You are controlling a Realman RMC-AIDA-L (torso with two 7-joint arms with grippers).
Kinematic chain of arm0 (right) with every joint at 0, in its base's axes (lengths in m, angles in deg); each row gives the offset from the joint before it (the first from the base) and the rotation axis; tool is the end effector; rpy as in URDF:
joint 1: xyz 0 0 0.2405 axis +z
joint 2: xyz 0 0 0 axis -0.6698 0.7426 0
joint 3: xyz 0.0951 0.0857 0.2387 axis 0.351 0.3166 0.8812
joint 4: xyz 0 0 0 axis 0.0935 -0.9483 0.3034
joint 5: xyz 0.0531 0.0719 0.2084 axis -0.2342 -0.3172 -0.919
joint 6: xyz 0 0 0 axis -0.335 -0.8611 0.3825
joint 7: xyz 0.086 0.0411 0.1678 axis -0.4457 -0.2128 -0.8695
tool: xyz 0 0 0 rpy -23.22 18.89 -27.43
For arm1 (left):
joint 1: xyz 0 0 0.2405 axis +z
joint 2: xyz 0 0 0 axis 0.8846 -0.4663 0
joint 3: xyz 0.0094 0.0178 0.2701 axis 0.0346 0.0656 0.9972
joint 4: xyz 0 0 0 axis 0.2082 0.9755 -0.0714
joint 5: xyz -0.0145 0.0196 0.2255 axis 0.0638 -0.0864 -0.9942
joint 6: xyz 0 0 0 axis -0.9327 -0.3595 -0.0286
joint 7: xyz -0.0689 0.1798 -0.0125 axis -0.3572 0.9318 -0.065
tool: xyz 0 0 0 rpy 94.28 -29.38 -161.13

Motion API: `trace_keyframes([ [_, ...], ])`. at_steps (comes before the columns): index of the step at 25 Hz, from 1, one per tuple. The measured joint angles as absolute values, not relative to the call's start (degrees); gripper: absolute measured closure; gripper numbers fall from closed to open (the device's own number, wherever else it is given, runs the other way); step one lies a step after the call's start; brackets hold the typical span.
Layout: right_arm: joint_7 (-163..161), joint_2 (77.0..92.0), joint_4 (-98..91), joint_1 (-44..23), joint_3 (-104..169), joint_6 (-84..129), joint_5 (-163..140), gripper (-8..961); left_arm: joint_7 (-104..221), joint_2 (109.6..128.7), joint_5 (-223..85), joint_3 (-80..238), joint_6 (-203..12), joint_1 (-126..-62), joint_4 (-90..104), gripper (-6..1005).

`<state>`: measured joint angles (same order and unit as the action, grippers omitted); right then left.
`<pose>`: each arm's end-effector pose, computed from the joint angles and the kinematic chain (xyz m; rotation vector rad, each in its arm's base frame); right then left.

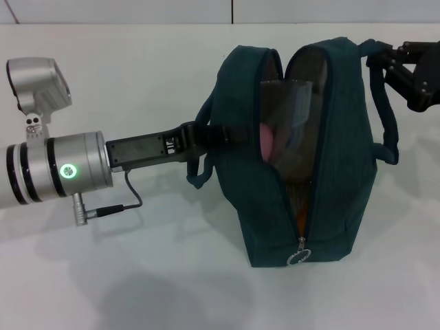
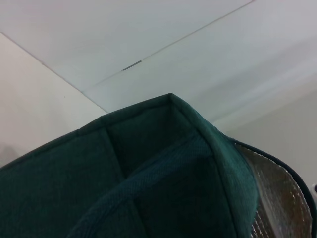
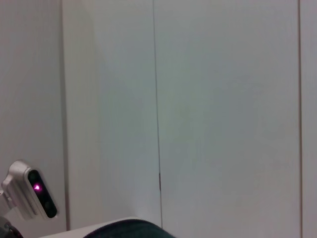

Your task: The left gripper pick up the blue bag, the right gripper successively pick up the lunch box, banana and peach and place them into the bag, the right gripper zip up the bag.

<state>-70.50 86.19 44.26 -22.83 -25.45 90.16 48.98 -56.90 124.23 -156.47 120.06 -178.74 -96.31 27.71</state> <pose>0.2239 0.3923 0.0170 -2.4120 0.2766 0.9168 -0.2144 0.3526 -0.0895 2.2763 1.6090 1.0779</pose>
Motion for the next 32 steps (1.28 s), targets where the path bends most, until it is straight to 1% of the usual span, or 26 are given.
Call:
trace_keyframes([
  [3, -70.61, 85.89, 42.63, -22.24, -25.43, 90.12, 48.98, 875, -56.72, 124.22, -156.43, 119.97, -178.74, -96.01, 27.65, 962],
  [8, -70.62, 86.23, 41.95, -22.21, -24.12, 91.12, 48.96, 871, -56.55, 124.21, -156.41, 119.83, -178.74, -95.39, 27.65, 962],
  [10, -70.65, 86.0, 41.93, -22.25, -24.03, 92.29, 48.88, 870, -56.51, 124.17, -156.41, 119.77, -178.75, -95.16, 27.65, 962],
  [15, -71.31, 84.99, 41.95, -22.25, -23.54, 95.32, 48.7, 706, -56.49, 124.13, -156.41, 119.73, -178.75, -94.75, 27.64, 962],
  [21, -71.93, 84.86, 41.87, -23.01, -20.56, 98.76, 48.92, 480, -56.42, 124.13, -155.89, 119.64, -178.7, -94.54, 27.64, 962],
  [26, -70.82, 84.91, 41.79, -23.68, -19.1, 107.75, 49.57, 301, -56.4, 124.14, -155.72, 119.68, -178.42, -94.45, 27.64, 962],
  [28, -68.86, 85.15, 41.79, -23.83, -19.22, 111.58, 51.77, 302, -56.4, 124.11, -155.71, 119.76, -178.08, -94.46, 27.65, 962],
  [30, -64.82, 85.98, 41.79, -24.32, -19.26, 116.55, 55.57, 302, -56.4, 124.08, -155.71, 119.81, -177.96, -94.46, 27.65, 962],
  [32, -61.64, 86.5, 41.67, -24.72, -19.91, 120.07, 57.87, 303, -56.4, 124.07, -155.69, 119.81, -177.92, -94.41, 27.65, 962],
])
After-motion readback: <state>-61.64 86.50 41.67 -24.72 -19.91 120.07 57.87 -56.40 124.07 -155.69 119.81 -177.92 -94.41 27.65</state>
